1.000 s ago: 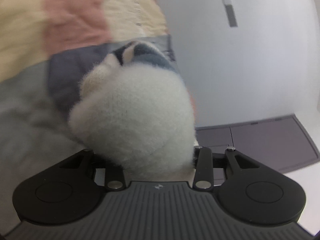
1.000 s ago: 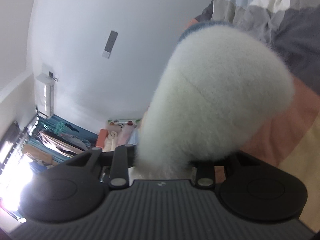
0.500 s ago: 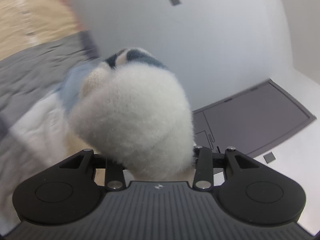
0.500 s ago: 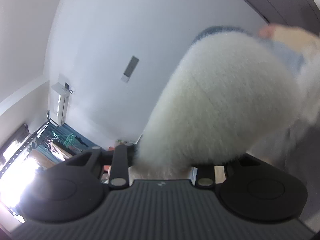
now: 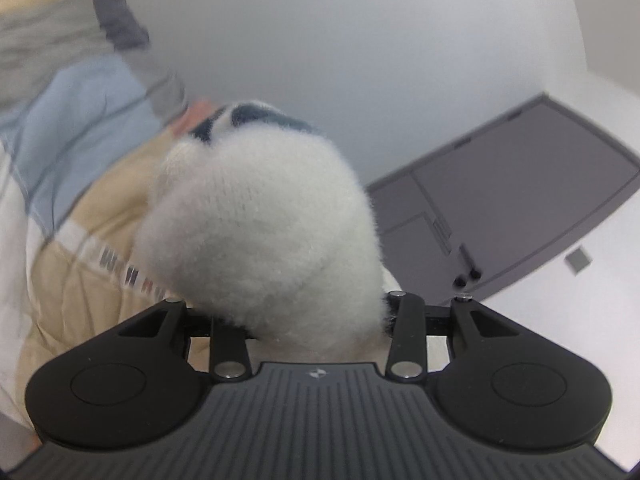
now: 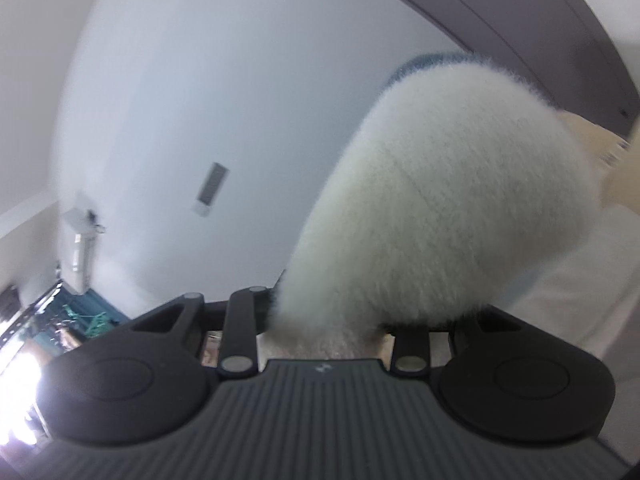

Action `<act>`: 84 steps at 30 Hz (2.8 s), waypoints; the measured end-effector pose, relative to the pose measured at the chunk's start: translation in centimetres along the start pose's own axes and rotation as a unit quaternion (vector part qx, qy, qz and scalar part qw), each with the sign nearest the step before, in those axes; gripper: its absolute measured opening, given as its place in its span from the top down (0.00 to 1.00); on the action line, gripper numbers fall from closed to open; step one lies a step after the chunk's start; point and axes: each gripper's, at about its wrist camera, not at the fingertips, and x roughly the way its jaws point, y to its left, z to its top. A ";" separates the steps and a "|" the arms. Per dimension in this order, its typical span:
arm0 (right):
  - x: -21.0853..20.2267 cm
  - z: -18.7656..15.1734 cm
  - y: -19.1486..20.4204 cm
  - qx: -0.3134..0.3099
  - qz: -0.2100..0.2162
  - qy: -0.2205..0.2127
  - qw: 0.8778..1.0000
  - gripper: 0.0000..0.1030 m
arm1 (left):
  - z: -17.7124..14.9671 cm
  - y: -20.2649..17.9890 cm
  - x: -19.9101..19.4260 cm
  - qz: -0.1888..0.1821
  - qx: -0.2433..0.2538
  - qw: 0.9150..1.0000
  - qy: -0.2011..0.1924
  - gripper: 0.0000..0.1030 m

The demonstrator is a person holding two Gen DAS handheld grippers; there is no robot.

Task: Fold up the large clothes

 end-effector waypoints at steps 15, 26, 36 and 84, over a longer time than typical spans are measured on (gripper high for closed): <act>-2.0 -8.0 -14.0 0.078 -0.014 -0.004 0.997 0.50 | -9.1 8.8 1.4 0.014 -0.009 0.999 0.033 0.47; -7.3 -9.6 -14.1 0.101 -0.011 -0.006 0.995 0.44 | -11.0 6.6 -4.7 0.027 0.010 1.000 0.013 0.29; -16.2 -8.0 -5.5 -0.001 -0.038 -0.052 0.998 0.41 | -9.1 -5.3 -12.7 0.077 0.204 0.975 -0.044 0.29; -35.3 -25.9 14.9 -0.357 -0.178 -0.064 0.915 0.37 | -24.5 -16.7 -36.7 0.122 0.455 0.881 -0.049 0.22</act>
